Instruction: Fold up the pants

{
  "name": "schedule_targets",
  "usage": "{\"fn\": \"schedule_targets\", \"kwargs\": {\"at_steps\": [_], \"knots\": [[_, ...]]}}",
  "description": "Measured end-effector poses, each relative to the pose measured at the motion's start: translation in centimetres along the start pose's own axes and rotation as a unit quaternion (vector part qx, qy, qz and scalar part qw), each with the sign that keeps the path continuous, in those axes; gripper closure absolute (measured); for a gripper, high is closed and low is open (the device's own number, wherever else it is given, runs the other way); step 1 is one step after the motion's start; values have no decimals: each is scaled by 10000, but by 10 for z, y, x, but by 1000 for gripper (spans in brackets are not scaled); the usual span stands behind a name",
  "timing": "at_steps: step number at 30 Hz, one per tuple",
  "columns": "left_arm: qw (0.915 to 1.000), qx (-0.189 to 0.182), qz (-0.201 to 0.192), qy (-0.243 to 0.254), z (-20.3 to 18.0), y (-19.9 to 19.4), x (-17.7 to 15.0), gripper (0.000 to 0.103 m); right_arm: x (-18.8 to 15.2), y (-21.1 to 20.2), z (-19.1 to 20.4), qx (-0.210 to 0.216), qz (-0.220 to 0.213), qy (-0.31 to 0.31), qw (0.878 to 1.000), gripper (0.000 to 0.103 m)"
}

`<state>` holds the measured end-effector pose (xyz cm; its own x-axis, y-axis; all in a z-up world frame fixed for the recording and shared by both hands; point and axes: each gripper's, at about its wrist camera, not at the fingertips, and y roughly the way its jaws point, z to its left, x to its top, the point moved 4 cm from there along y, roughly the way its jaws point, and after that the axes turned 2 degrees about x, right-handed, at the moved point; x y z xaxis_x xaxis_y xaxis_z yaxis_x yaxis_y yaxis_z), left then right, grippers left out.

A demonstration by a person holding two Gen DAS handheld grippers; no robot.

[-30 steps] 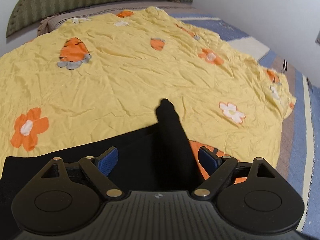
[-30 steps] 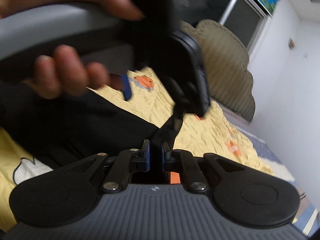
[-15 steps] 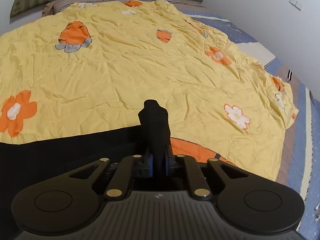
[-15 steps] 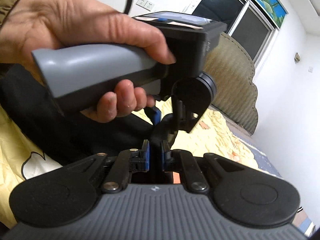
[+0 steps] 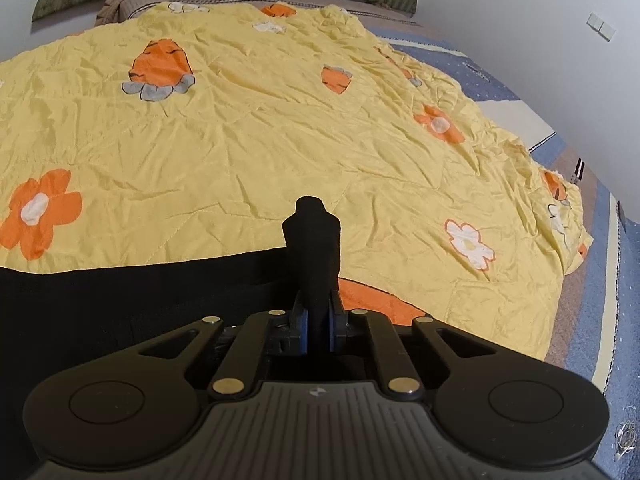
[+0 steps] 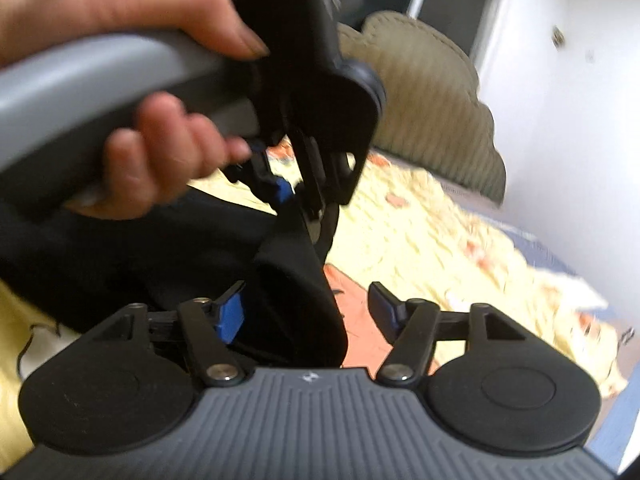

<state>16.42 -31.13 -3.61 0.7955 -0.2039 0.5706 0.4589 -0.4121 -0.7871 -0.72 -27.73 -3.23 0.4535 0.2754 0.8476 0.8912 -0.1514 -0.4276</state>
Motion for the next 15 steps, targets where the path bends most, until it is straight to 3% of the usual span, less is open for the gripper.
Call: {"fn": "schedule_targets", "kwargs": {"at_steps": [1, 2, 7, 15], "knots": [[10000, -22, -31, -3, 1, -3, 0, 96, -1, 5, -1, -18, 89, 72, 9999, 74], [10000, -39, -76, 7, 3, -7, 0, 96, -2, 8, -2, -35, 164, 142, 9998, 89], [9993, -92, -358, -90, 24, -42, 1, 96, 3, -2, -1, 32, -34, 132, 9999, 92], [9967, 285, -755, -121, 74, -100, -3, 96, 33, -29, 34, 481, -658, -273, 9963, 92]]}}
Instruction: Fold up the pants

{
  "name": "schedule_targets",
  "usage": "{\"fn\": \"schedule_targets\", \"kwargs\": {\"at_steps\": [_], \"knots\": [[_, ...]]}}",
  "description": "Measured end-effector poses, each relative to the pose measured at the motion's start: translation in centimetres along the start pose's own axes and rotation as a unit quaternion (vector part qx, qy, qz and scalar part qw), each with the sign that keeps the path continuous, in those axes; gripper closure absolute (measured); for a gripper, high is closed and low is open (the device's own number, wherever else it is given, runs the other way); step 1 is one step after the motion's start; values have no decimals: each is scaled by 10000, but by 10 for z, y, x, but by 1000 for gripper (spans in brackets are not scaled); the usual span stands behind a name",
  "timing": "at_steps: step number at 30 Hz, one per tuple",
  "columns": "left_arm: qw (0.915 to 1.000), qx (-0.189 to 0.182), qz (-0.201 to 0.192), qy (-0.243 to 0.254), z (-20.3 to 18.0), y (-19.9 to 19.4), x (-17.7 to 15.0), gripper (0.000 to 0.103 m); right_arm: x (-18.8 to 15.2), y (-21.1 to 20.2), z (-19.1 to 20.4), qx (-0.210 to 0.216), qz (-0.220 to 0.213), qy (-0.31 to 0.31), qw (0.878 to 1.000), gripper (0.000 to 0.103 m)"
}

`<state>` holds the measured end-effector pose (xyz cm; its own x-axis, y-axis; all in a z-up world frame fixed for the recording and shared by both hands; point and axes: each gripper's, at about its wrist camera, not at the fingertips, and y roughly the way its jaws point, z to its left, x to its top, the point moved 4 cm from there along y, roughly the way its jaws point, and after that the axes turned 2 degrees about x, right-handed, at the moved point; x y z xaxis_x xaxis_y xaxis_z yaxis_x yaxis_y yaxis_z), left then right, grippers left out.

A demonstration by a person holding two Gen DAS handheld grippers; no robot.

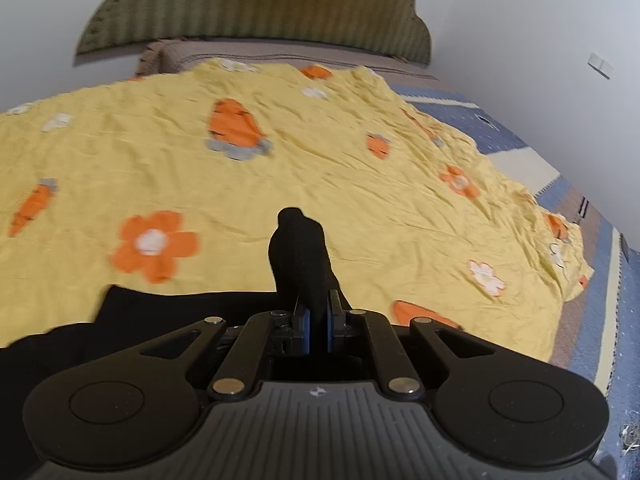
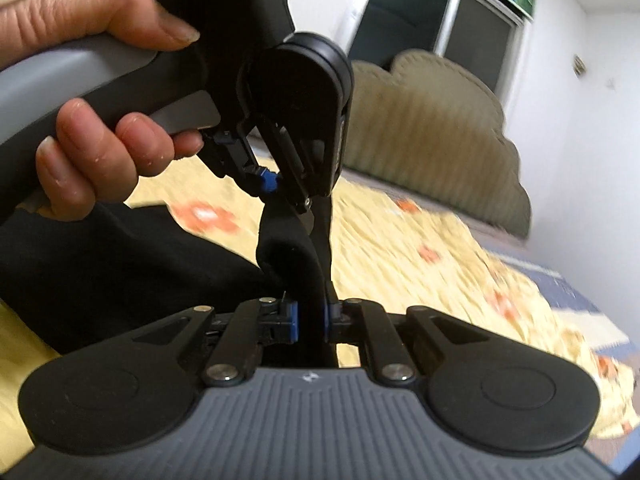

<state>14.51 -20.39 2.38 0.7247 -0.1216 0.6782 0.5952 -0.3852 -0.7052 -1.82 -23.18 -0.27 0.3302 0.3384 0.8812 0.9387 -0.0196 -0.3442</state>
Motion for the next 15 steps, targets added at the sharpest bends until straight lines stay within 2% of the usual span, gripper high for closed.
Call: {"fn": "schedule_targets", "kwargs": {"at_steps": [15], "knots": [[9973, 658, -252, -216, 99, -56, -8, 96, 45, -16, 91, 872, -496, -570, 9933, 92]]}}
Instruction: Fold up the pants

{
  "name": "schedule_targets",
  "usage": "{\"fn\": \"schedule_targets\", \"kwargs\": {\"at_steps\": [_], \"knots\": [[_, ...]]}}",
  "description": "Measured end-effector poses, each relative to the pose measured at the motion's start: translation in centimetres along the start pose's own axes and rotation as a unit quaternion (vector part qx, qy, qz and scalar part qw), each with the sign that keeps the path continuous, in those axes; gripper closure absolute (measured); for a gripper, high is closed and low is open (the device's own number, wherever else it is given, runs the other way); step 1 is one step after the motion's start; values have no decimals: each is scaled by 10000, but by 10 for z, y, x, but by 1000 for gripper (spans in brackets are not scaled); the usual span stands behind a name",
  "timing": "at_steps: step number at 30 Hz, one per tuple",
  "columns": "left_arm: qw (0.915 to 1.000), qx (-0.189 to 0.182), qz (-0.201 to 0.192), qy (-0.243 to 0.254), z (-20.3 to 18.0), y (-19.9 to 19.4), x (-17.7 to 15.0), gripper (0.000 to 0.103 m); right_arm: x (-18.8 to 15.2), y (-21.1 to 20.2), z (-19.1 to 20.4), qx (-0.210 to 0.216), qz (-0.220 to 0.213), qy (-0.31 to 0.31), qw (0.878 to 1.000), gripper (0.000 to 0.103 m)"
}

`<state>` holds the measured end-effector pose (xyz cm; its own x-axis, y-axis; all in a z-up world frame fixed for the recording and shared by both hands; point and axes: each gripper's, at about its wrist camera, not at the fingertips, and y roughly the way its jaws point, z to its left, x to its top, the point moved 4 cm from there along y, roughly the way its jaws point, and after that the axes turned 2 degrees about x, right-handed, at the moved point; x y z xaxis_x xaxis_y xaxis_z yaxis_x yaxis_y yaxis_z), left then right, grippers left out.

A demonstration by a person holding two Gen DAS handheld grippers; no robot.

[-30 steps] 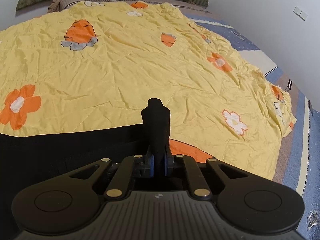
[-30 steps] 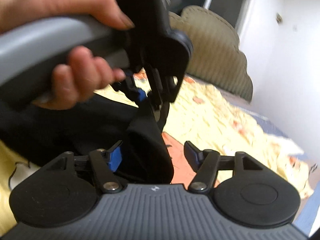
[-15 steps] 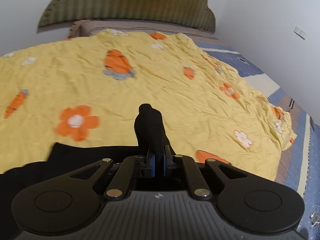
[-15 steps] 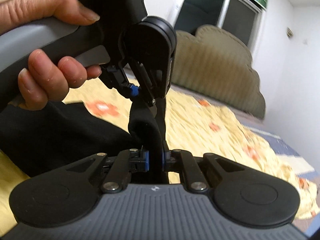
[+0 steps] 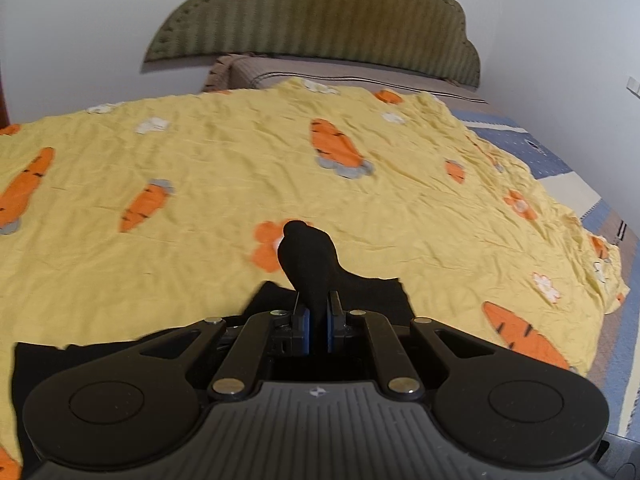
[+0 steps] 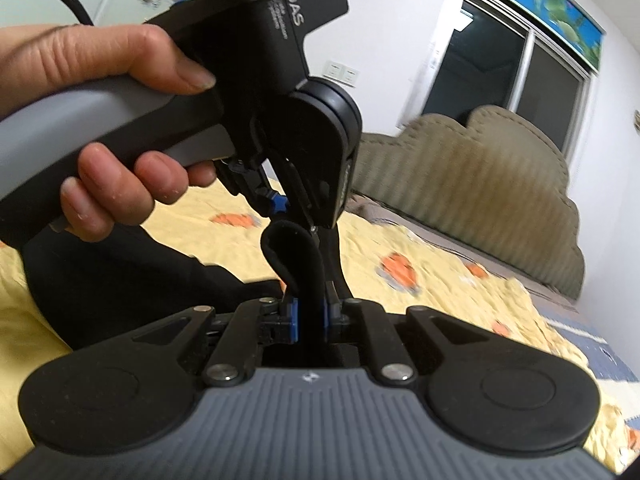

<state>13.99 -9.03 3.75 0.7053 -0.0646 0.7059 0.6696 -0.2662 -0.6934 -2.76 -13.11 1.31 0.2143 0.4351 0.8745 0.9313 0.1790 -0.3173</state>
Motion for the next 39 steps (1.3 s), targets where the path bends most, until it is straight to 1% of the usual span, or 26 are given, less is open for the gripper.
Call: {"fn": "schedule_targets", "kwargs": {"at_steps": [8, 14, 17, 20, 21, 27, 32, 34, 35, 38, 39], "knots": [[9995, 284, -129, -109, 54, -24, -5, 96, 22, -1, 48, 490, -200, -149, 9985, 92], [9979, 451, -167, -423, 109, -38, -16, 96, 40, 2, 90, 891, -325, -184, 9953, 92], [9967, 601, -154, -520, 133, -41, -23, 96, 46, 9, 110, 1099, -364, -269, 9929, 92], [9956, 672, -106, -650, 155, -44, -30, 96, 52, 18, 129, 1312, -399, -394, 9898, 92], [9951, 692, -98, -698, 162, -45, -32, 96, 58, 31, 122, 1381, -406, -419, 9887, 92], [9938, 827, -29, -749, 189, -39, -44, 96, 63, 46, 154, 1634, -409, -733, 9830, 92], [9925, 940, 113, -776, 204, -31, -60, 96, 59, 57, 175, 1790, -278, -913, 9792, 92], [9929, 943, 119, -710, 207, -29, -63, 96, 62, 62, 193, 1856, -233, -952, 9777, 92], [9933, 943, 151, -648, 208, -28, -64, 95, 61, 63, 198, 1880, -215, -986, 9770, 92], [9928, 998, 257, -614, 214, -25, -69, 85, 56, 68, 211, 1896, -153, -1177, 9747, 92], [9921, 1078, 263, -593, 216, -25, -70, 77, 54, 69, 216, 1906, -107, -1258, 9735, 92]]}}
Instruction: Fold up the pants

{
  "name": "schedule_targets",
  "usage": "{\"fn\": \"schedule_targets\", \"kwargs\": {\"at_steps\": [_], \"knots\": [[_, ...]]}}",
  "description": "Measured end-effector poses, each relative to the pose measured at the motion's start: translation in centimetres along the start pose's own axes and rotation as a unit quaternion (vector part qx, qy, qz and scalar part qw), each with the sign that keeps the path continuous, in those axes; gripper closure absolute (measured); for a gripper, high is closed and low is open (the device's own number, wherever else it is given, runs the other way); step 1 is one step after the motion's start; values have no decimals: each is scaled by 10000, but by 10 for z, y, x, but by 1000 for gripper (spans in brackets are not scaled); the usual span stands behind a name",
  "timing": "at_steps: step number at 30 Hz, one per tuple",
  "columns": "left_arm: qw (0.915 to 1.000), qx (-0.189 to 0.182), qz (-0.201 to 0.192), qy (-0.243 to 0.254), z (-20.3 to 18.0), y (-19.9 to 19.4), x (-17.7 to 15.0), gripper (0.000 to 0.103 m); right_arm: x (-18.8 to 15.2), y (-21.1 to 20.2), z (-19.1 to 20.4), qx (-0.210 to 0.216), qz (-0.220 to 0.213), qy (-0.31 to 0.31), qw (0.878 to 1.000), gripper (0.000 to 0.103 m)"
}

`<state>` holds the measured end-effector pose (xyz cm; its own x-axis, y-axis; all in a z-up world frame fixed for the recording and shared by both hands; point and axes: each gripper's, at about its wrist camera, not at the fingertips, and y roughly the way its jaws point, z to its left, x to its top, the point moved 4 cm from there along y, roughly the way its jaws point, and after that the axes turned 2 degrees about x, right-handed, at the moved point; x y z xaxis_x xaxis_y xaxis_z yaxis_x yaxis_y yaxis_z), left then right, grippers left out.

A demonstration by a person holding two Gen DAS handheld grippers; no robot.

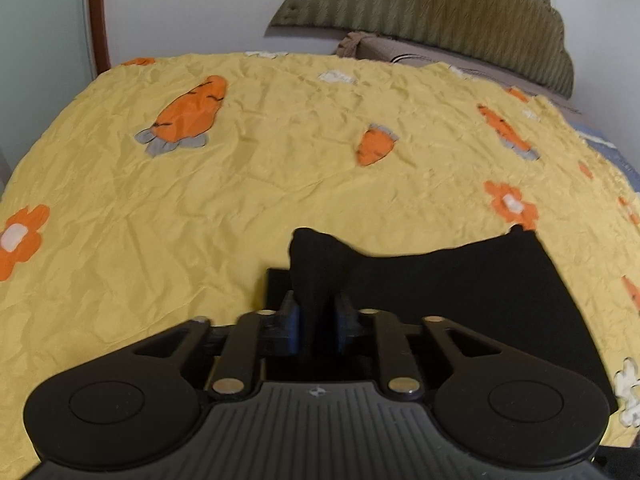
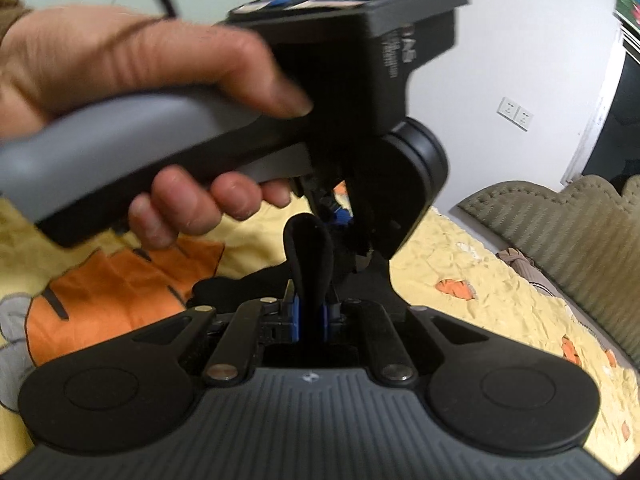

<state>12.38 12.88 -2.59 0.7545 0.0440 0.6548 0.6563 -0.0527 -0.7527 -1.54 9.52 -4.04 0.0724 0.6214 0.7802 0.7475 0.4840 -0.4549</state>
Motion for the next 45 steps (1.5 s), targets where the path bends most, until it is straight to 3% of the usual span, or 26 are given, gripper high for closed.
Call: {"fn": "schedule_targets", "kwargs": {"at_steps": [2, 4, 7, 9, 15, 18, 22, 27, 29, 32, 34, 39, 45], "knots": [[9993, 337, -90, 119, 6, -3, -2, 70, -2, 5, 7, 58, 99, -60, 9999, 86], [9974, 636, -262, 208, 13, -10, -1, 52, -7, 9, 12, 170, 220, -98, 9996, 81], [9929, 1078, -462, 192, 26, -22, 1, 51, -11, -4, 12, 285, 221, -174, 9992, 80], [9934, 1003, -546, 81, 28, -29, 5, 51, -12, -18, 4, 475, 155, 62, 9987, 77], [9984, -52, -567, -55, -7, -31, 7, 51, -16, -34, -59, 591, -146, 1503, 9868, 74], [9972, -542, -488, -183, -22, -18, 0, 51, -27, -20, -71, 474, 87, 1880, 9810, 74], [9995, -65, -315, 73, -21, 15, -12, 52, -46, -2, -60, 615, 551, 1763, 9809, 72], [9957, 326, -720, 490, -24, 0, -16, 52, -46, -27, -76, 607, 236, 1983, 9780, 70], [9960, 456, -557, 533, -23, 9, -18, 51, -52, -30, -84, 439, 335, 1936, 9795, 68], [9984, 350, -380, 216, -14, 21, -23, 48, -67, -18, -86, 531, 639, 2143, 9732, 68], [9986, 330, -399, 70, -12, 15, -21, 48, -71, -16, -84, 502, 595, 2165, 9732, 67], [9967, 573, -502, 263, -19, 2, -25, 49, -70, -28, -94, 438, 442, 2341, 9702, 66], [9964, 642, -491, 263, -19, 8, -32, 46, -79, -23, -92, 415, 593, 2300, 9705, 61]]}}
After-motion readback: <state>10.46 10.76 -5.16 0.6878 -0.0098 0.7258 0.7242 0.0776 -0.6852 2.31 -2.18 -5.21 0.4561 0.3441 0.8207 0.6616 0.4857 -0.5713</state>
